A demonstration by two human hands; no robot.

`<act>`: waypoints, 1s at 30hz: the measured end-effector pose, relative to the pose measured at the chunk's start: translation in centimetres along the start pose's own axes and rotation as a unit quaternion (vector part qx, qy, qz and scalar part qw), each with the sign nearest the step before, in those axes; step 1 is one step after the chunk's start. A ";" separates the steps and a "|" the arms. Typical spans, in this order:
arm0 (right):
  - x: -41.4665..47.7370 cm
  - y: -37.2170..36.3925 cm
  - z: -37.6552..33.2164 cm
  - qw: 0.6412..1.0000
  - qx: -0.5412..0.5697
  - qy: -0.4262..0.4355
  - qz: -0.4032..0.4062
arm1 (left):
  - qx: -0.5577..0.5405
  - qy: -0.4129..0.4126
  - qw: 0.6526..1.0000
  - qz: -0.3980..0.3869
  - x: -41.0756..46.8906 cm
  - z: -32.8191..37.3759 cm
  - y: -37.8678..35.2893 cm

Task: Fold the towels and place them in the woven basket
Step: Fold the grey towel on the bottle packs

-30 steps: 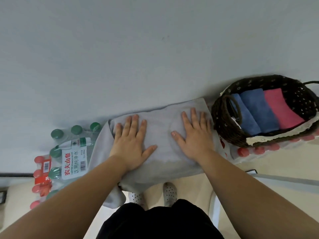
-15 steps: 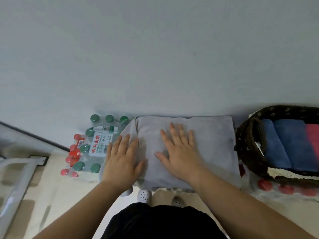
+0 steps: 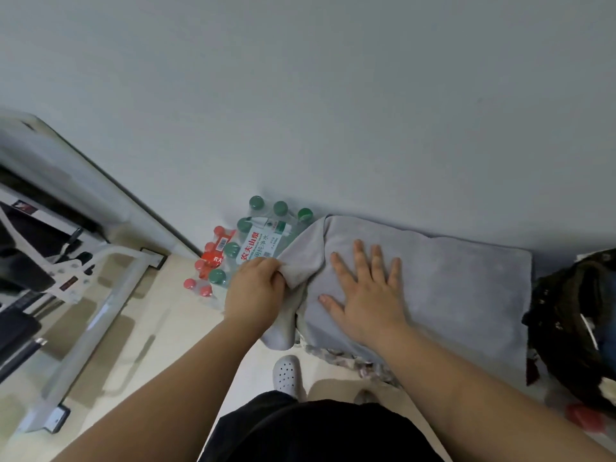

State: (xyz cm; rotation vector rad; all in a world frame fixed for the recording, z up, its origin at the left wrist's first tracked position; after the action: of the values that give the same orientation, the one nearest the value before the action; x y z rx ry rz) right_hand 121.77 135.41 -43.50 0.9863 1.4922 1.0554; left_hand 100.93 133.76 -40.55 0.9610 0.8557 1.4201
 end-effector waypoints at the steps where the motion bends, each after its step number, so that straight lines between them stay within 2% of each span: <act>1: 0.0 0.0 0.0 1.000 -0.001 0.001 0.002 | -0.022 0.034 0.999 0.019 0.5 -0.1 0.6; 4: 0.0 0.0 0.0 1.000 -0.002 0.006 0.000 | -0.051 0.116 0.991 0.043 2.4 -1.6 2.3; 7: -0.1 -0.2 0.2 1.000 -0.001 0.005 0.005 | -0.063 0.142 0.986 0.053 4.9 -4.4 3.5; 12: -0.1 -0.1 0.1 1.000 -0.010 -0.005 0.007 | -0.065 0.112 0.991 0.045 10.0 -8.0 4.9; 18: 0.0 -0.1 0.2 0.999 -0.032 -0.027 -0.010 | -0.058 0.041 0.997 -0.038 14.8 -11.8 4.4; 22: 0.3 0.1 0.1 0.997 -0.048 -0.045 -0.037 | -0.085 0.052 0.989 -0.106 15.3 -14.5 3.3; 26: 0.5 1.1 -3.2 0.994 -0.043 -0.100 -0.031 | -0.216 0.093 0.958 -0.165 13.4 -15.1 3.6; 30: 2.3 1.6 -10.7 0.995 0.017 -0.101 -0.020 | -0.343 0.128 0.909 -0.198 9.8 -15.8 4.8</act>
State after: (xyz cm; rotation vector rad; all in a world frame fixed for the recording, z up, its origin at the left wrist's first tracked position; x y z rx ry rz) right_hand 110.96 136.72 -41.48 1.0507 1.3609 0.8775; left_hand 84.51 143.62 -41.66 0.0570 0.6126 1.3503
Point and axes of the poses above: each hand's wrist, its own x-axis towards the middle knuckle, its own y-axis out of the back of the hand, z = x × y, the point moved 1 cm from there along x, towards the middle knuckle, and after that the axes turned 9 degrees about -y, right-handed, at the moved point
